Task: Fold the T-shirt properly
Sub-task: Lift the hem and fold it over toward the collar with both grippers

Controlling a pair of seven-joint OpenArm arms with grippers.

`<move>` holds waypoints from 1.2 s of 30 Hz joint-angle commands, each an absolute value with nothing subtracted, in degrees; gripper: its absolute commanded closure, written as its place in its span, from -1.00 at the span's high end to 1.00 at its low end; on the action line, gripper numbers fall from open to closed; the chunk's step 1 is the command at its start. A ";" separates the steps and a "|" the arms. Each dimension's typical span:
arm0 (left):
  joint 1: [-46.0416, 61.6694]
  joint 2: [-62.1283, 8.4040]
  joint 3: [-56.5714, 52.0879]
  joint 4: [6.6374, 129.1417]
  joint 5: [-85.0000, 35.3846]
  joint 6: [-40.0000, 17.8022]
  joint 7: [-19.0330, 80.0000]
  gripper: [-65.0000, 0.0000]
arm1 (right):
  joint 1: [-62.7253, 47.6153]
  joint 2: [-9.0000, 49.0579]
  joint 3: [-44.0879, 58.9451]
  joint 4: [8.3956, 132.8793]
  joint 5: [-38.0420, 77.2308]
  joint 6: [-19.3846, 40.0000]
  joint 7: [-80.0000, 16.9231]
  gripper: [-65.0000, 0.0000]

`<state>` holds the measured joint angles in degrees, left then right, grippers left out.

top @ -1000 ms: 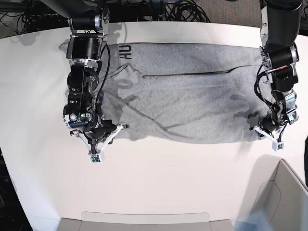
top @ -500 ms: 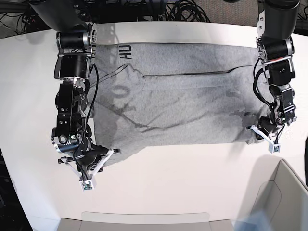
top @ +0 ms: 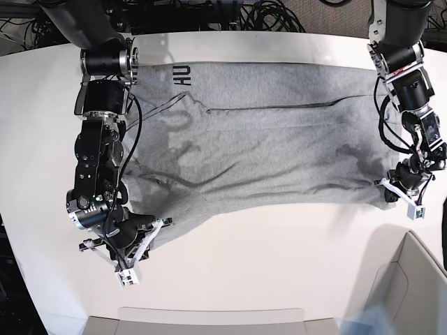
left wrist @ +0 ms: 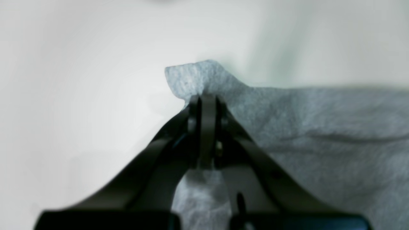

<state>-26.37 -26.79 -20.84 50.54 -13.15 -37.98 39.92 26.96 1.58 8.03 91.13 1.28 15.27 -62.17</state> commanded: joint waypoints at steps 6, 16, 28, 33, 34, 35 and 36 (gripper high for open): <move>-25.89 -28.00 -22.29 52.62 -13.58 -38.20 42.51 -1.00 | 24.22 1.63 8.31 97.01 0.92 15.87 -61.49 -1.00; -15.52 -28.00 -22.73 70.46 -13.58 -38.20 48.22 -1.00 | 16.04 1.45 12.35 105.98 1.27 15.96 -61.67 -1.00; -5.58 -26.68 -26.95 84.18 -13.67 -38.29 55.43 -1.00 | 5.41 -0.31 16.66 116.88 1.27 20.35 -65.63 -1.00; -2.59 -26.15 -29.85 88.04 -13.67 -38.37 58.68 -1.00 | 1.71 0.13 16.84 117.76 1.27 20.44 -66.24 -1.00; -1.89 -26.15 -29.85 88.66 -13.67 -38.37 58.86 -1.00 | 1.36 0.22 17.01 118.20 1.27 20.44 -67.30 -1.00; -1.10 -26.15 -29.93 89.36 -13.67 -38.37 58.95 -1.00 | 1.19 0.22 17.36 118.29 1.27 20.44 -68.18 -1.00; -0.31 -26.15 -30.11 89.98 -13.67 -38.37 58.95 -1.00 | 1.10 0.22 18.33 118.29 1.27 20.44 -68.79 -1.00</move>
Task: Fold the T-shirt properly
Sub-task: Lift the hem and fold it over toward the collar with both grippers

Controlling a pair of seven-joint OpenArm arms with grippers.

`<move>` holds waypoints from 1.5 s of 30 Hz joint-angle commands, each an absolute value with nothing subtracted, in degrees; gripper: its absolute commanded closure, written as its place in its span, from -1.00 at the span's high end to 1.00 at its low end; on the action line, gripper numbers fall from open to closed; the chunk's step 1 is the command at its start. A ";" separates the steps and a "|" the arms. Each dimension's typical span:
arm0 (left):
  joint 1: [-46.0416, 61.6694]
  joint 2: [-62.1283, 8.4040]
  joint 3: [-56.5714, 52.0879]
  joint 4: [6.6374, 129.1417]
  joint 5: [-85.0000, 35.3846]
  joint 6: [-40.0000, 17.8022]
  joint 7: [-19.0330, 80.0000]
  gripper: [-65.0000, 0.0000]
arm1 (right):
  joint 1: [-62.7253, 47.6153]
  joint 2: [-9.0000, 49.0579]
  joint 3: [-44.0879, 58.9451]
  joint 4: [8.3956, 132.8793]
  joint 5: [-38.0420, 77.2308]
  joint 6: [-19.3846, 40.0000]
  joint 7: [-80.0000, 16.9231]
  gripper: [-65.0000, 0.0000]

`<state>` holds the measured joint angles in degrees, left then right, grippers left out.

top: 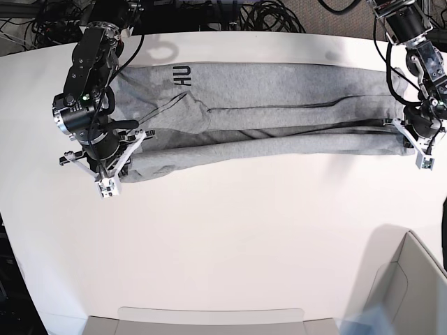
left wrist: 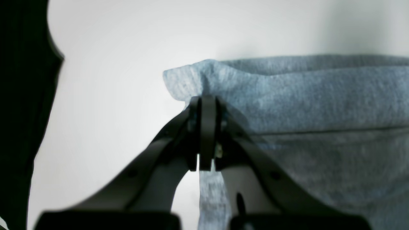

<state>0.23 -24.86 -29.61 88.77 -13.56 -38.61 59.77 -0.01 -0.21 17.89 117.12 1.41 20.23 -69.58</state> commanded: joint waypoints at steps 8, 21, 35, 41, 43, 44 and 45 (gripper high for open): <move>4.62 -26.15 -30.29 94.99 -13.67 -38.37 59.03 -1.00 | -0.13 0.48 22.37 118.37 0.92 26.07 -73.54 -1.00; 7.87 -25.27 -30.29 98.24 -13.67 -38.37 59.12 -1.00 | -4.53 1.80 29.76 118.55 1.19 35.56 -75.82 -1.00; 12.70 -23.34 -29.93 97.80 -13.58 -38.37 58.95 -1.00 | -14.02 1.80 29.58 118.46 1.19 35.56 -71.34 -1.00; 13.32 -23.34 -30.20 97.80 -13.32 -38.37 58.68 -1.00 | -17.98 1.45 29.41 118.46 1.19 35.56 -71.16 -1.00; 13.76 -23.34 -30.20 97.01 -13.41 -38.37 58.68 -1.00 | -18.77 1.45 29.49 118.46 1.19 35.56 -71.16 -1.00; 13.85 -23.34 -30.20 96.31 -13.41 -38.37 58.59 -1.00 | -19.12 1.45 29.49 118.46 1.19 35.56 -71.16 -1.00; 13.85 -23.34 -30.20 95.60 -13.41 -38.37 58.59 -1.00 | -19.30 1.45 29.49 118.46 1.19 35.56 -71.08 -1.00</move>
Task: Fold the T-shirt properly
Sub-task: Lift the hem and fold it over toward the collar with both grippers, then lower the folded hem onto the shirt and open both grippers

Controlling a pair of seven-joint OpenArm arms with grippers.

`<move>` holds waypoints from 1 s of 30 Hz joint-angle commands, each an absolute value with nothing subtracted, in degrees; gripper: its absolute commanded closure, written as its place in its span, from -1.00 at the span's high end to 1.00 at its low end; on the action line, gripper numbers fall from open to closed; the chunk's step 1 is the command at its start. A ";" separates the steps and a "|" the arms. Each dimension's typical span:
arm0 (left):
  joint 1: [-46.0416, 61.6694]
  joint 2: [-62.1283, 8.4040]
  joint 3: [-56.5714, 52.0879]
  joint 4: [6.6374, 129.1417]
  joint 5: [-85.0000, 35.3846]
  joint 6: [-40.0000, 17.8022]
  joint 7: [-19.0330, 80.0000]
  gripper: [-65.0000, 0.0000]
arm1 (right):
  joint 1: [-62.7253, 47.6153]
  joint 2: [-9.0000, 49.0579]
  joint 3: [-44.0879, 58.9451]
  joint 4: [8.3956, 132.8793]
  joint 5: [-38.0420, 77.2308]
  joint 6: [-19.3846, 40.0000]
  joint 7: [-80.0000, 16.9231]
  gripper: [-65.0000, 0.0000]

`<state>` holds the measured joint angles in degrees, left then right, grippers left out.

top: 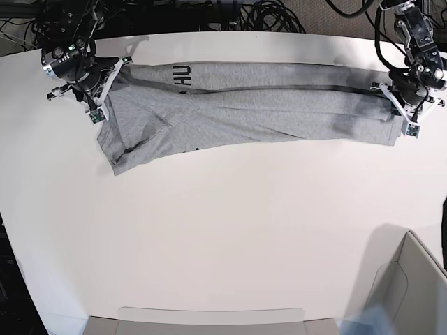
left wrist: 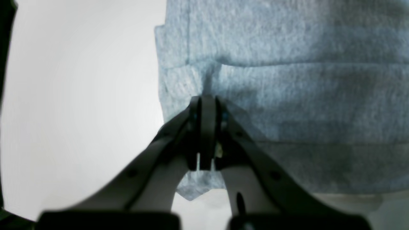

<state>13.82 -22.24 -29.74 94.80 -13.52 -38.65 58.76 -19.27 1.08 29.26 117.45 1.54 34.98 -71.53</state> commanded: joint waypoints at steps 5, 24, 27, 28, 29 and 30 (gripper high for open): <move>13.67 -23.34 -30.20 92.44 -13.32 -38.29 58.59 -1.00 | -19.82 1.45 29.32 118.46 1.27 35.65 -71.08 -1.00; 14.02 -24.13 -36.00 99.91 -15.96 -40.00 59.12 -0.45 | -19.12 1.80 29.32 118.29 5.58 35.82 -71.08 -0.24; 13.67 -24.13 -36.00 98.24 -17.01 -40.00 59.12 -0.45 | -18.86 1.89 29.32 118.29 5.41 35.82 -71.08 -0.24; 13.58 -24.13 -36.00 96.75 -17.63 -40.00 59.12 -0.45 | -18.86 2.15 29.32 118.29 5.41 35.82 -71.08 -0.24; 13.58 -24.22 -35.91 94.46 -18.59 -40.00 59.03 -0.45 | -18.86 2.86 29.32 118.29 5.41 35.82 -71.08 -0.24; 13.49 -24.66 -35.74 92.26 -19.65 -40.00 59.03 -0.44 | -18.86 3.30 29.23 118.29 5.49 35.82 -71.08 -0.24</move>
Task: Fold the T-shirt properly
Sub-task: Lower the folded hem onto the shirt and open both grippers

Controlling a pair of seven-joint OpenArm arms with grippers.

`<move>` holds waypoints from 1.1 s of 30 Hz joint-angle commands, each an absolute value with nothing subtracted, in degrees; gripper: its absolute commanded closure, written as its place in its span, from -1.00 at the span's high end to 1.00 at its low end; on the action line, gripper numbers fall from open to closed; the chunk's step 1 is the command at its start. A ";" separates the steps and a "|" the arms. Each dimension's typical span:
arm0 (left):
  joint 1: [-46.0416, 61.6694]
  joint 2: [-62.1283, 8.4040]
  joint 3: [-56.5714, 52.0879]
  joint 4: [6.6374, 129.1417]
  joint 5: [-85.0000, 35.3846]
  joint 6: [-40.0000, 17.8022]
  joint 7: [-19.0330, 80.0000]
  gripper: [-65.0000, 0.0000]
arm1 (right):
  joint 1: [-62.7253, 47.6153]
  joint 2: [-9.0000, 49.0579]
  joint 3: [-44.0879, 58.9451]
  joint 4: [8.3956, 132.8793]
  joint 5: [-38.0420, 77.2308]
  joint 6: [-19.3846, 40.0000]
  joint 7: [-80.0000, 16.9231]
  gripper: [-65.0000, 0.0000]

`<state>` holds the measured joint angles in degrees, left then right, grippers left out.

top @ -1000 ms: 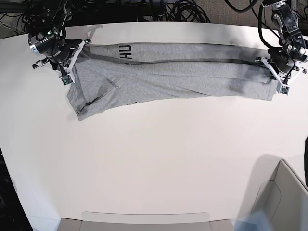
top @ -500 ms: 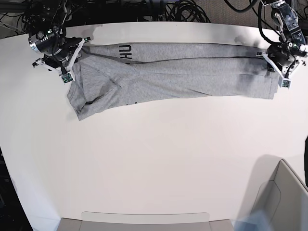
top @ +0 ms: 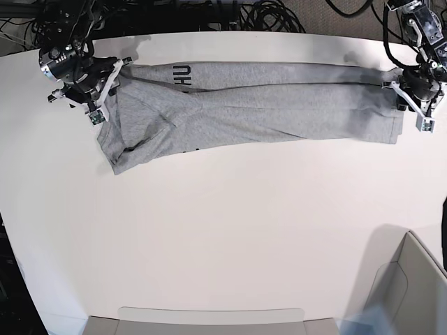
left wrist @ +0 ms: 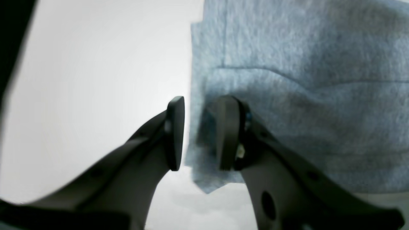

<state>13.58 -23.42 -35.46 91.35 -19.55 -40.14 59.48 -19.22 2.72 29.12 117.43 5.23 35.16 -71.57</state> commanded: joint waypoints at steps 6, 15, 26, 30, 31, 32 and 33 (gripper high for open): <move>11.03 -31.16 -32.92 79.78 -31.25 -40.00 58.42 -0.44 | -18.86 3.91 29.49 118.29 5.41 35.82 -71.16 -0.24; 10.68 -33.19 -23.96 68.26 -40.13 -40.00 55.96 -0.44 | -18.77 3.91 29.32 118.20 5.41 35.82 -71.16 -0.24; 10.68 -33.10 -17.54 61.76 -41.63 -40.00 56.57 -0.69 | -18.77 3.91 29.32 118.20 5.32 35.82 -71.25 -0.24; 10.68 -33.19 -15.96 61.49 -41.54 -40.00 56.40 -1.00 | -18.77 3.91 29.32 118.20 5.32 35.82 -71.25 -0.24; 10.68 -33.19 -16.22 61.41 -41.45 -40.00 56.22 -1.00 | -18.77 3.91 29.32 118.20 5.32 35.82 -71.25 -0.24; 10.68 -33.80 -16.48 61.41 -41.45 -40.00 56.13 -1.00 | -18.77 3.91 29.32 118.20 5.32 35.74 -71.25 -0.24; 10.68 -34.68 -16.48 61.41 -41.71 -40.00 56.13 -1.00 | -18.68 3.91 29.32 118.20 5.32 35.74 -71.25 -0.24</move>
